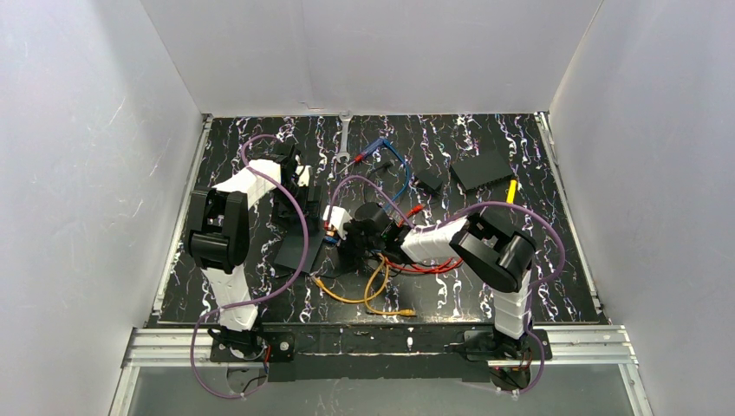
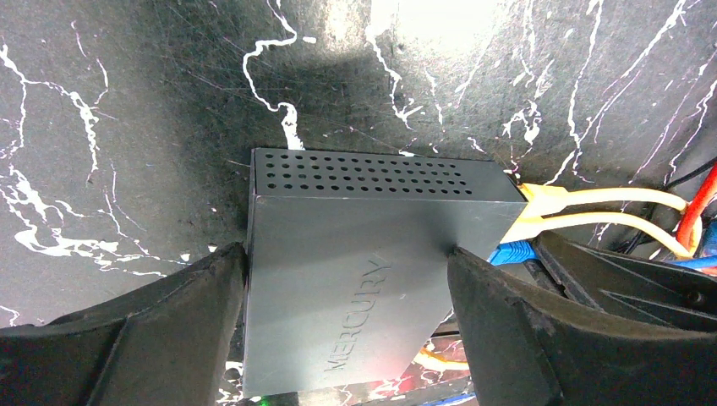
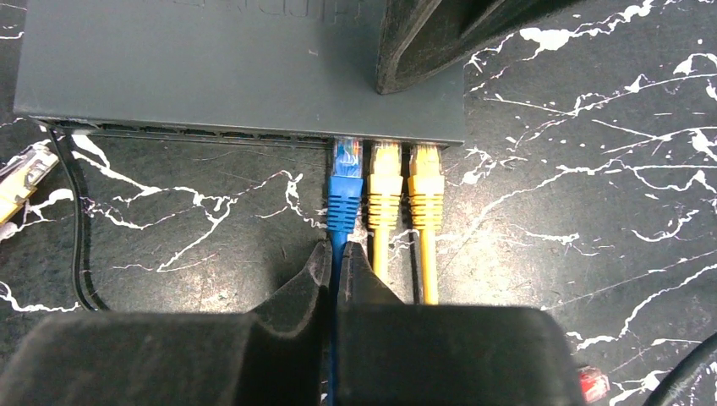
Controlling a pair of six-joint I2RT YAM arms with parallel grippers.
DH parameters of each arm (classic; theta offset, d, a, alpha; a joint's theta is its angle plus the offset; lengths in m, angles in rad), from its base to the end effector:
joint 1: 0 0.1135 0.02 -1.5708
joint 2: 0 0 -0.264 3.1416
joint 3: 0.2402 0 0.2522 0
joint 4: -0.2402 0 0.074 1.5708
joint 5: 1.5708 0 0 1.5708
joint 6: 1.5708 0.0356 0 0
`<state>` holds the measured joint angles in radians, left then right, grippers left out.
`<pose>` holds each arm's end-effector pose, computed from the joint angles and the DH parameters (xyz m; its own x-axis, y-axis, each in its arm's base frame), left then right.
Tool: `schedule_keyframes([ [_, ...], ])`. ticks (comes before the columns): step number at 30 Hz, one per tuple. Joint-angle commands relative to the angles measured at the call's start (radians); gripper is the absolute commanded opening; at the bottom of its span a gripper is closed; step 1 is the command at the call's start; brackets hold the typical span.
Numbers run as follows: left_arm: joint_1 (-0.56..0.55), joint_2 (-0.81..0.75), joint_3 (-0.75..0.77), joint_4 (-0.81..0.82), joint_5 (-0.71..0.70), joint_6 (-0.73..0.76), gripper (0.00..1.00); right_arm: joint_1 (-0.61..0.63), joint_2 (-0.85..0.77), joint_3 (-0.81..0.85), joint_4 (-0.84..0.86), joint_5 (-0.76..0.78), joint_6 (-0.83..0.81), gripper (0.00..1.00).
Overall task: Insert the plug into the switch port
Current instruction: Insert the connector into the switch port.
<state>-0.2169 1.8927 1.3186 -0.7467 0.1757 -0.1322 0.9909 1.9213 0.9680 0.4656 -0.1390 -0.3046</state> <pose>0.3588 -0.0854 0.1756 -0.9715 0.0812 -0.2229 0.1272 0.9714 -0.2005 0.2139 0.3356 0.1453 0.0236 -0.5060 -0.8622 -0.9313 0.3024 -0.2030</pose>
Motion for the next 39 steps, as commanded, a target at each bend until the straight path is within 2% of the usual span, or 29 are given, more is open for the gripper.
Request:
schedule_keyframes([
  [1, 0.002, 0.033, -0.004, -0.028, -0.014, 0.002, 0.85, 0.000, 0.015, 0.055, 0.061, -0.061, 0.034, 0.01],
  [30, -0.054, 0.022, -0.020, -0.027, 0.264, 0.033, 0.82, 0.018, 0.050, 0.194, 0.272, -0.045, 0.120, 0.01],
  [34, -0.055, 0.016, -0.017, -0.025, 0.257, 0.029, 0.81, 0.021, 0.059, 0.199, 0.270, -0.040, 0.132, 0.01],
  [39, -0.056, 0.001, -0.008, -0.024, 0.114, 0.032, 0.83, 0.022, 0.036, 0.152, 0.216, 0.007, 0.123, 0.01],
])
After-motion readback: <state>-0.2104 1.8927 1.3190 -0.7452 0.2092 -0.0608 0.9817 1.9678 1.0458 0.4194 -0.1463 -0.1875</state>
